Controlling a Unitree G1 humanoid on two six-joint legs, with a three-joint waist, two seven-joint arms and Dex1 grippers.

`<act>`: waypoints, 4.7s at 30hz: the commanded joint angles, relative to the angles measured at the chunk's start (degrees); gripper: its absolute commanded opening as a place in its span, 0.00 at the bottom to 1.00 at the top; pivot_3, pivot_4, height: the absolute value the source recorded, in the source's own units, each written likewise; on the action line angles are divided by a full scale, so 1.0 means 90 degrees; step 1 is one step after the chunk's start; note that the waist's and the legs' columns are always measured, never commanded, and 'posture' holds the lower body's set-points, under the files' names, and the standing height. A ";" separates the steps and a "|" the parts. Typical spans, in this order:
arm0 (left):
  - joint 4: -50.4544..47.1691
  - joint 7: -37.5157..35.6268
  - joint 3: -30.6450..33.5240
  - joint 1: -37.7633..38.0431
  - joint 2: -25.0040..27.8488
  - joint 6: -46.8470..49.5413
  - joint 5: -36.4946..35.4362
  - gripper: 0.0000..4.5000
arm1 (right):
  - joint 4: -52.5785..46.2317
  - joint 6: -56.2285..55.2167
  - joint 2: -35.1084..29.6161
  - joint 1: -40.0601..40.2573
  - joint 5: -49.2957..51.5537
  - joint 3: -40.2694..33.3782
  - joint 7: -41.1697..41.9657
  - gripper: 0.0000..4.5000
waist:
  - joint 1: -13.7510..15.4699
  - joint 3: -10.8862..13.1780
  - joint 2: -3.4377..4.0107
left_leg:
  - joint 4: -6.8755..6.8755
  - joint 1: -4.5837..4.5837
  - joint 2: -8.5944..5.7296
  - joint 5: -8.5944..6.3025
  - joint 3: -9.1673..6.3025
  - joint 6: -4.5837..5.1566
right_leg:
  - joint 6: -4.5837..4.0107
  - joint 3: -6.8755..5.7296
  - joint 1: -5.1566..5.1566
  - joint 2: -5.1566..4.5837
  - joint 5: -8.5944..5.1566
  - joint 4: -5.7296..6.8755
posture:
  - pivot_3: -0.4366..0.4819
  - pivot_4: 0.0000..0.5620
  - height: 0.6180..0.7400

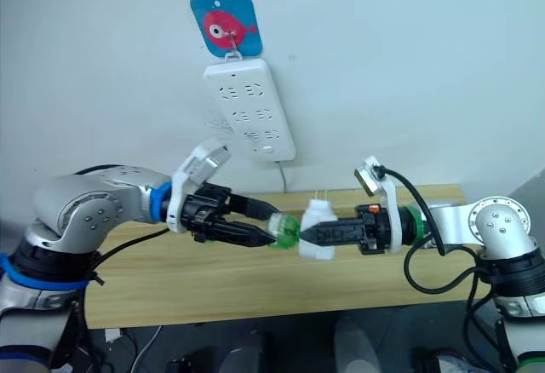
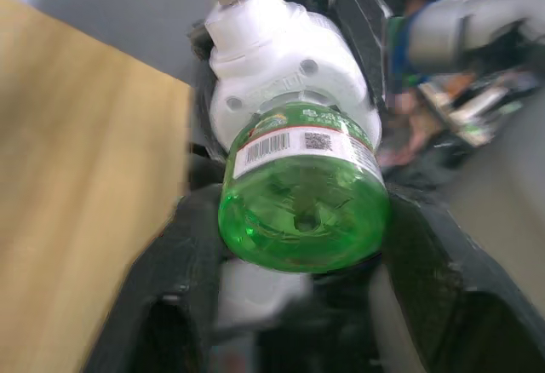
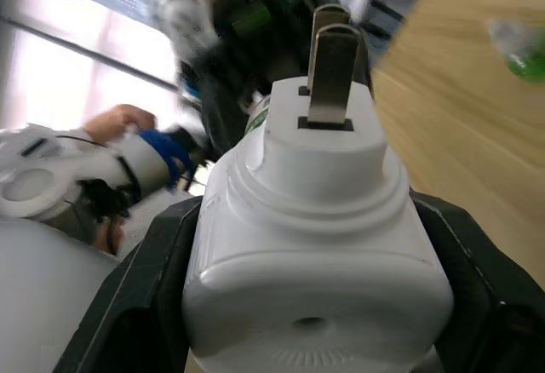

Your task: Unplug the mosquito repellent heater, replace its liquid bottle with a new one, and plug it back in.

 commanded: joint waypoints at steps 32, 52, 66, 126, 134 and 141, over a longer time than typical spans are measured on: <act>0.0896 -0.0446 -0.0263 0.1632 -0.2084 -0.8504 0.3188 0.93 | -0.0055 0.0054 0.0145 -0.0141 0.0044 -0.0208 -0.0033 0.68 | 0.0137 0.0000 -0.0007 | 0.0016 -0.0008 -0.0005 -0.0001 -0.0001 0.0001 | 0.0000 -0.0003 0.0004 -0.0007 0.0007 0.0002 | 0.34 0.33 0.95; 0.0401 -0.0221 -0.0165 -0.0113 -0.0253 -0.0744 -0.0116 0.49 | -0.0181 0.0158 -0.0040 -0.0028 -0.0171 -0.0248 0.0183 0.68 | 0.0065 0.0001 -0.0008 | 0.0020 -0.0009 -0.0006 -0.0001 -0.0022 0.0002 | 0.0002 -0.0018 0.0009 -0.0002 0.0006 0.0007 | 0.35 0.32 0.95; 0.0901 -0.0834 0.0205 -0.0683 0.0419 0.1760 -0.1083 0.49 | -0.0350 0.0294 -0.0133 0.0076 -0.0585 -0.0296 0.0585 0.68 | -0.0076 0.0003 -0.0005 | 0.0006 0.0001 0.0004 0.0000 -0.0011 0.0000 | 0.0000 -0.0010 0.0002 0.0006 0.0004 0.0004 | 0.36 0.33 0.95; 0.0037 0.2778 0.0424 0.1862 -0.3217 -0.4532 0.2747 0.49 | -0.2798 0.0022 0.5946 0.0726 -0.5076 -0.3972 -0.1684 1.00 | -0.0017 -0.0005 -0.0003 | 0.0024 -0.0004 -0.0006 0.0009 0.0009 -0.0016 | -0.0003 0.0015 -0.0038 -0.0010 0.0006 0.0091 | 0.30 0.31 0.95; -0.0030 0.2779 0.0292 0.1792 -0.3289 -0.4571 0.2836 0.49 | -0.2213 -0.0530 0.6279 0.0553 -0.4002 -0.3408 -0.2498 1.00 | -0.0155 -0.0007 0.0000 | 0.0016 0.0000 -0.0006 0.0011 0.0006 -0.0019 | -0.0005 0.0011 -0.0038 -0.0007 0.0004 0.0094 | 0.31 0.30 0.95; -0.0144 0.2806 0.0212 0.1825 -0.3274 -0.4650 0.2925 0.49 | -0.1912 -0.0989 0.6128 0.0607 -0.3280 -0.2888 -0.2808 0.78 | -0.0234 -0.0009 0.0002 | 0.0012 0.0003 -0.0003 0.0012 0.0006 -0.0019 | -0.0007 0.0012 -0.0039 -0.0003 0.0003 0.0096 | 0.32 0.30 0.95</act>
